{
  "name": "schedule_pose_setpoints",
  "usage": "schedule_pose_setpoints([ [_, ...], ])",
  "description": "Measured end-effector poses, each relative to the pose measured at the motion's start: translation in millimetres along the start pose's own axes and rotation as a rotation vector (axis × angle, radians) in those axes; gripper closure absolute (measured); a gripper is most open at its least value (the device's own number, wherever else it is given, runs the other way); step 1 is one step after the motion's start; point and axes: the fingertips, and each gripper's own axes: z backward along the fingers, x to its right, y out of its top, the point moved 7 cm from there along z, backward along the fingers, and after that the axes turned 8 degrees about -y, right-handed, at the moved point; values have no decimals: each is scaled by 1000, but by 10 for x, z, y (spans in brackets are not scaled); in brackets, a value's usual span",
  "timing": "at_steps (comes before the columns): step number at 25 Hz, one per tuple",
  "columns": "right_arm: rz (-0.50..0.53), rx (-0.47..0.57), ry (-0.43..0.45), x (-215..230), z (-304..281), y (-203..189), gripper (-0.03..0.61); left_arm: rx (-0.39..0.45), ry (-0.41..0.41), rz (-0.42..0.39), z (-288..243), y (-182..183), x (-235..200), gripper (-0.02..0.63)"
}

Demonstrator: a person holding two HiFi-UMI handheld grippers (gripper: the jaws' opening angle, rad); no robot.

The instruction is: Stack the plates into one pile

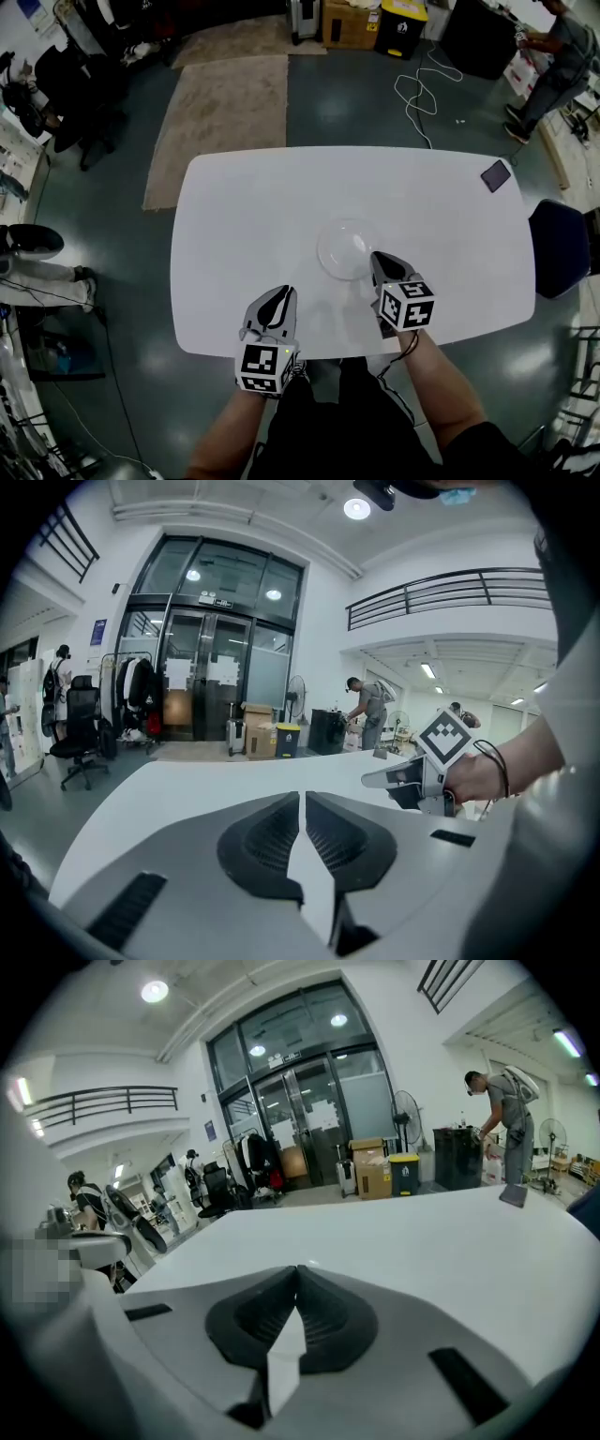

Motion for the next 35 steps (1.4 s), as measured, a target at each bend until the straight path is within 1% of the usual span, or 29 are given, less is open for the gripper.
schedule_pose_setpoints([
  [2, 22, 50, 3, -74, 124, 129, 561, 13, -1, -5, 42, 51, -13, 578],
  [4, 62, 111, -13, -155, 264, 264, 561, 26, -3, -13, 92, 109, -26, 580],
  [6, 127, 186, -46, -236, 421, 408, 561, 40, -7, -25, 134, 173, -32, 581],
  [9, 255, 302, -90, -404, 667, 602, 561, 65, -17, -45, 216, 274, -43, 583],
  [10, 289, 329, -94, -465, 740, 645, 561, 74, -22, -51, 247, 304, -45, 583],
  [12, 319, 362, -92, -558, 862, 708, 561, 91, -31, -63, 297, 362, -41, 583],
  [16, 300, 384, -91, -677, 1083, 759, 561, 121, -43, -89, 407, 488, -20, 589],
  [22, 258, 397, -98, -928, 1373, 671, 561, 150, -57, -115, 687, 609, -45, 592],
  [30, 190, 391, -123, -1141, 1659, 447, 561, 149, -107, -137, 922, 570, -34, 594],
  [35, 161, 380, -143, -1235, 1800, 300, 561, 131, -144, -148, 1037, 498, 3, 594],
])
